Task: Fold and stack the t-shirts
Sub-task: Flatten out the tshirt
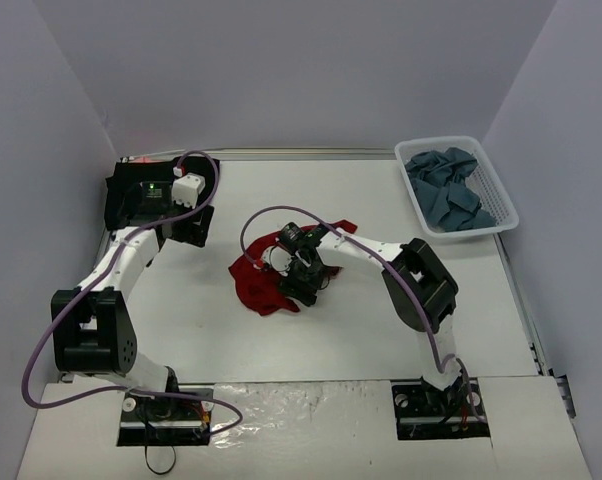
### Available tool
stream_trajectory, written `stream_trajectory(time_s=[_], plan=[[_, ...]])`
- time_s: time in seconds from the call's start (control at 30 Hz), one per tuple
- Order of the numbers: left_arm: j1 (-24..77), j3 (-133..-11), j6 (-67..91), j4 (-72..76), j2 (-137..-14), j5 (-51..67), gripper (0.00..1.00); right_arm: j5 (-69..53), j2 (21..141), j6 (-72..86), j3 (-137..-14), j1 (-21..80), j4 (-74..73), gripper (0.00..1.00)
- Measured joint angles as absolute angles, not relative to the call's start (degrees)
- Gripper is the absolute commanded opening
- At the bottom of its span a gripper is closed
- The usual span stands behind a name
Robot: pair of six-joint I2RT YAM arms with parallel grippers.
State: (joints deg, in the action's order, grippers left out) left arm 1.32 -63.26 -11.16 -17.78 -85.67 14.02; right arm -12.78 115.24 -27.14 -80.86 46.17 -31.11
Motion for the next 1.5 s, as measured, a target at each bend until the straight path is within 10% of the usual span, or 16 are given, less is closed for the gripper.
stream_trajectory(time_s=[0.1,0.23,0.67,0.97,1.5], plan=[[1.30,-63.26,-11.31,-17.78,-85.78,14.09,0.94,-12.75,116.05,-27.20,-81.89,46.17,-31.18,0.45],[1.30,-63.26,-11.35,-17.78,-86.08,14.17,0.94,-12.40,116.86,-27.53,-82.89,46.17,-31.11,0.00],[1.15,-63.26,-11.81,-17.80,-86.21,15.84,0.94,-10.81,111.15,-27.86,-84.09,43.46,-34.87,0.00],[1.10,-63.26,-11.99,-17.93,-84.95,18.22,0.94,-4.91,95.20,-27.22,-97.89,19.07,-31.90,0.00],[6.00,-66.00,-16.60,-24.38,-87.46,24.51,0.91,0.82,97.10,-26.02,-86.72,10.02,-27.55,0.00]])
